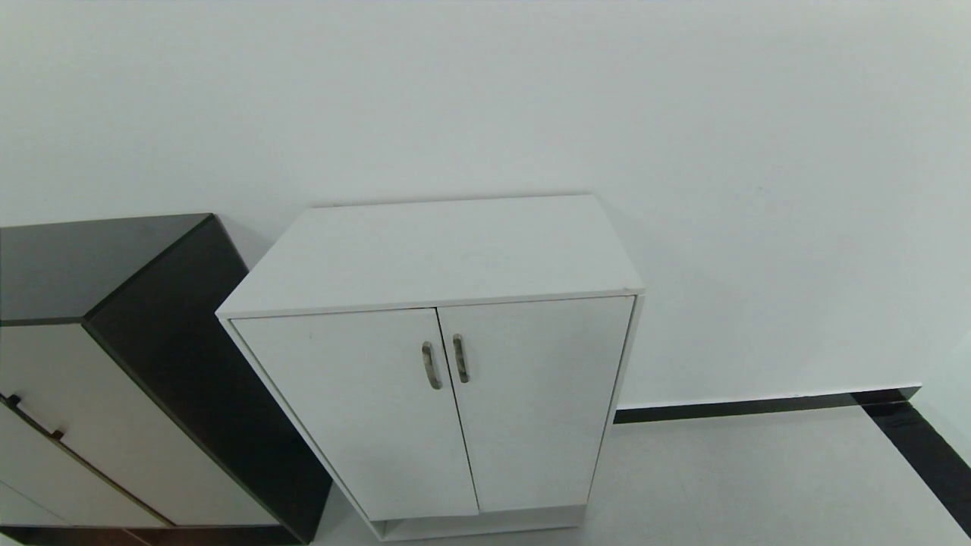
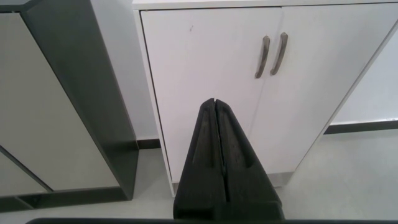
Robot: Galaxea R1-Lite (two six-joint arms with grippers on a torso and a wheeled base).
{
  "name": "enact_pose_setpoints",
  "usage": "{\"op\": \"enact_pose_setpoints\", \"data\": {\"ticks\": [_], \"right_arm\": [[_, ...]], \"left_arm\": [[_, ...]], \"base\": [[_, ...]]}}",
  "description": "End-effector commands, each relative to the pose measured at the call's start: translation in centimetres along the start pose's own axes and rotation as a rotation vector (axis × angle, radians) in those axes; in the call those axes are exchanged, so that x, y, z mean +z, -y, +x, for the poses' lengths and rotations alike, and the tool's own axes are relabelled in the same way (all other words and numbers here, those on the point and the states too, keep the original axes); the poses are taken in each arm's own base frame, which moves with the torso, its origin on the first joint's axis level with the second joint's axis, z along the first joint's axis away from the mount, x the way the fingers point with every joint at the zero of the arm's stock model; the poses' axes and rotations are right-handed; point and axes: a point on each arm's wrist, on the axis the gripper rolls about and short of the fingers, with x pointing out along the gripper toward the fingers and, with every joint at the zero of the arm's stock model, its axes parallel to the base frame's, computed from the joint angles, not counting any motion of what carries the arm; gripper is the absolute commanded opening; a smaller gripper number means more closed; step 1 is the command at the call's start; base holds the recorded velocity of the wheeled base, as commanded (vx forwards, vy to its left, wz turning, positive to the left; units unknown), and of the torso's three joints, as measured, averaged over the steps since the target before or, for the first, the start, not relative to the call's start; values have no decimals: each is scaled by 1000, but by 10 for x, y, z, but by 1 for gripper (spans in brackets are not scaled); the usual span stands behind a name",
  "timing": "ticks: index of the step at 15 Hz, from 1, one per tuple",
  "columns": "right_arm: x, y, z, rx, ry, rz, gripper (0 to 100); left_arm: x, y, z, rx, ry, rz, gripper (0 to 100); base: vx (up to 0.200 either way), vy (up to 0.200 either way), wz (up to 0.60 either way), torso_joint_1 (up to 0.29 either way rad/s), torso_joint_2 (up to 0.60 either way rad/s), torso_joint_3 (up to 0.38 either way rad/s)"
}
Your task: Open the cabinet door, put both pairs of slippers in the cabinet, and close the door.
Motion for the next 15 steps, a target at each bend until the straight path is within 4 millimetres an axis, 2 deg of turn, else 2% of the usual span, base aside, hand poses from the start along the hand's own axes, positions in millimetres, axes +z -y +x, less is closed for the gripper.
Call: {"op": "enact_pose_setpoints", "data": {"ticks": [1,3,8,15], "right_arm": [[-4,0,-10,-53,135,21,0],[-6,0,-15,-77,206,30,0],[-7,-1,-16,-165,206,41,0],[-11,-3,-23,-202,311,43,0]], "left_arm": [[0,0,0,0,-1,0,0],[0,0,0,0,-1,0,0],[0,0,0,0,0,0,0],[0,0,0,-1,-1,1,0]], "base": [[0,0,0,0,0,0],[0,0,0,0,0,0],[0,0,0,0,0,0],[0,0,0,0,0,0]]}}
